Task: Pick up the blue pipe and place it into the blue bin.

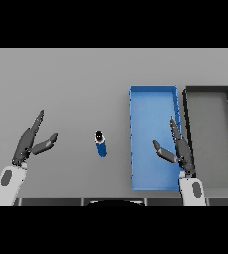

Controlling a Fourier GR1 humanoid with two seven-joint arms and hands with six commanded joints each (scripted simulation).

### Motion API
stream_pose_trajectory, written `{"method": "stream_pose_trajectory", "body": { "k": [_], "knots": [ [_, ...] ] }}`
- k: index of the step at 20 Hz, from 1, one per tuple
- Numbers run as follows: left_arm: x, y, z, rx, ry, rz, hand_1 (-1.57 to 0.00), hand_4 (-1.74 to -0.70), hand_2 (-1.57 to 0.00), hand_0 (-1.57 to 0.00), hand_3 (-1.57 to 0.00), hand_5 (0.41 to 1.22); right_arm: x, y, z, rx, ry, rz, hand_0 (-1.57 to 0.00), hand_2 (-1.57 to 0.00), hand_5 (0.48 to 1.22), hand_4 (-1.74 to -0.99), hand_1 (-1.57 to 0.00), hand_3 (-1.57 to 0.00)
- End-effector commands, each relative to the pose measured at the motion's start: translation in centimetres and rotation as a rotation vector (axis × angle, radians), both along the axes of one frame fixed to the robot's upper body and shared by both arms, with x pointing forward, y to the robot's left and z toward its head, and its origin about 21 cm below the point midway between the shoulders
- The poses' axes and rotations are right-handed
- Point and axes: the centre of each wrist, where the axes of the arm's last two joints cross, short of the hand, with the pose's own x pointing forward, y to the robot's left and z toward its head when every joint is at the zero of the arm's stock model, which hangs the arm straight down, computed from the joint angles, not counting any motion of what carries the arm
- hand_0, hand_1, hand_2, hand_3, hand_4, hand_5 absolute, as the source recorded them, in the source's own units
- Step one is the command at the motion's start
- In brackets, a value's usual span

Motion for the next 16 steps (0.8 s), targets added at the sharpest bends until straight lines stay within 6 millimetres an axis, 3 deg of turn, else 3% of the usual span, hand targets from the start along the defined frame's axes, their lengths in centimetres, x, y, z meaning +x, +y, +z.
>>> {"method": "stream_pose_trajectory", "body": {
  "k": [1,8,16],
  "knots": [
    [0.0,-0.1,0.2,-0.004,-0.007,-0.020,0.00,-1.01,0.00,0.00,0.00,0.587,0.0,0.1,0.1,-0.008,0.009,-0.004,0.00,0.00,0.595,-1.230,0.00,0.00],
    [-1.1,-1.5,0.9,-0.014,0.043,-0.245,0.00,-1.03,0.00,0.00,0.00,0.565,0.1,0.0,0.6,-0.017,-0.022,0.023,0.00,0.00,0.595,-1.225,0.00,0.00],
    [-1.9,-6.2,0.2,0.028,0.162,-0.451,0.00,-1.09,0.00,0.00,0.00,0.463,0.4,0.1,0.4,-0.026,-0.039,0.028,0.00,0.00,0.616,-1.256,0.00,0.00]
  ]
}}
